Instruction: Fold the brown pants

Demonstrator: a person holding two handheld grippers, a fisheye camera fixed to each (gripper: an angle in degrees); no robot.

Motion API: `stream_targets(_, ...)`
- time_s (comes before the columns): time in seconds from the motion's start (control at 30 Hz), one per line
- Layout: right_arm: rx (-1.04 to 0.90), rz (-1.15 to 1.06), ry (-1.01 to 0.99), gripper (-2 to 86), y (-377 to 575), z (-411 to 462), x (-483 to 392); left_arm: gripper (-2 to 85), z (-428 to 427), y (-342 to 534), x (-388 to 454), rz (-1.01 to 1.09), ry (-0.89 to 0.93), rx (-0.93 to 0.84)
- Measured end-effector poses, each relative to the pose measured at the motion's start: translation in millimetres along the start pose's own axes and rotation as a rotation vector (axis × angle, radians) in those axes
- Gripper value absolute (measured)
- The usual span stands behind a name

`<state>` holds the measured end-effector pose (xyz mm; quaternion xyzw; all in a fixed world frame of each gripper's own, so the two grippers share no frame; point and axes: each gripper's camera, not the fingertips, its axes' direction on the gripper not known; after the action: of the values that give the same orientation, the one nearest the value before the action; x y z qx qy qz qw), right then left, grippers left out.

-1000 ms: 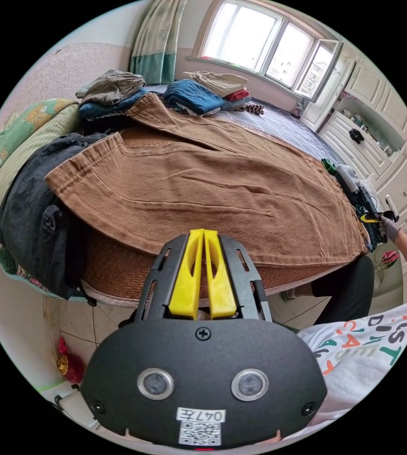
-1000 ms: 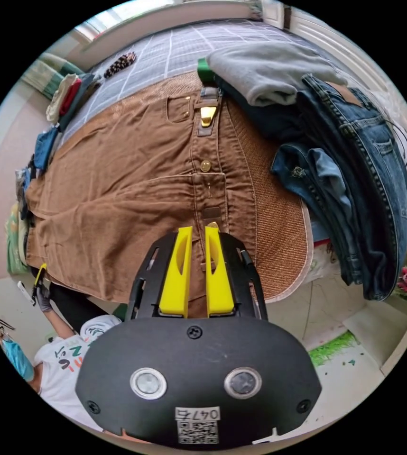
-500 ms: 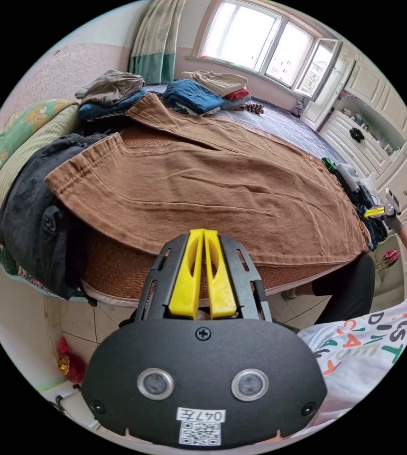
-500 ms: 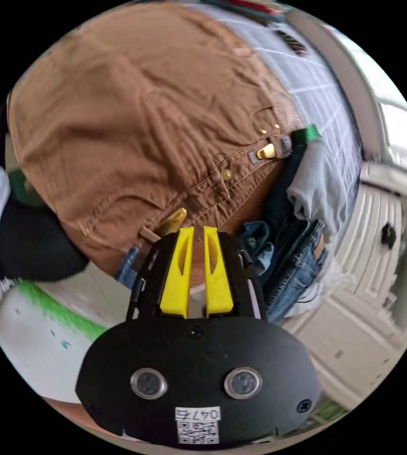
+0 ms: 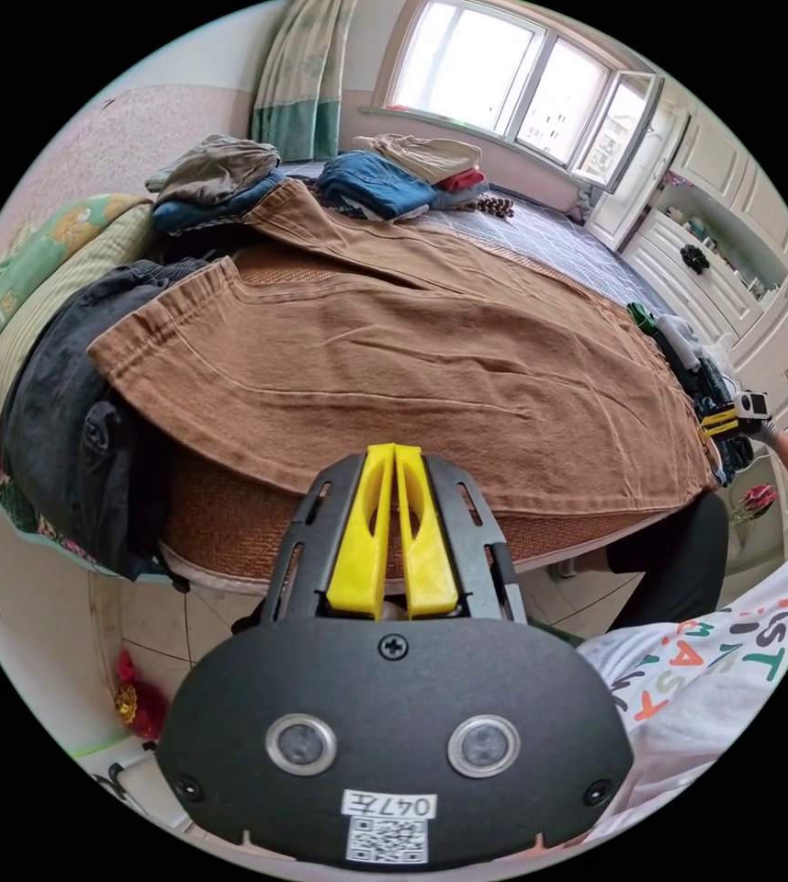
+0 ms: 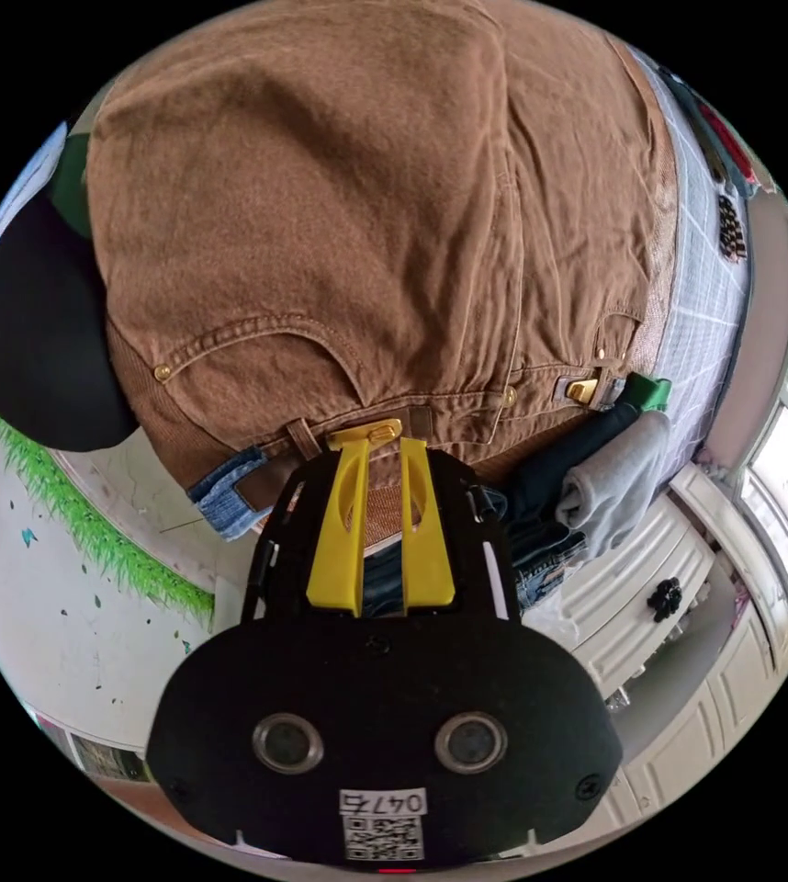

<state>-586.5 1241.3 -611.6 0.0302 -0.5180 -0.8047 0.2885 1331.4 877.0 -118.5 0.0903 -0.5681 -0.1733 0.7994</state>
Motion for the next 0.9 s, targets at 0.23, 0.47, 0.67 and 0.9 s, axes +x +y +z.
stream_targets(0.23,-0.051,-0.149,0.033,1.2,-29,11,3,-1.0,2,0,-6,-0.001,0.018,-0.001)
stream_targets(0.47,-0.102,-0.162,-0.067,1.1,-36,40,26,-1.0,2,2,-8,-0.007,0.014,0.004)
stream_targets(0.67,-0.011,0.047,-0.201,0.9,21,71,50,-1.0,2,3,-14,-0.013,0.032,0.004)
stream_targets(0.9,0.023,0.562,-0.555,0.7,105,158,80,-1.0,1,5,-19,-0.020,0.050,0.010)
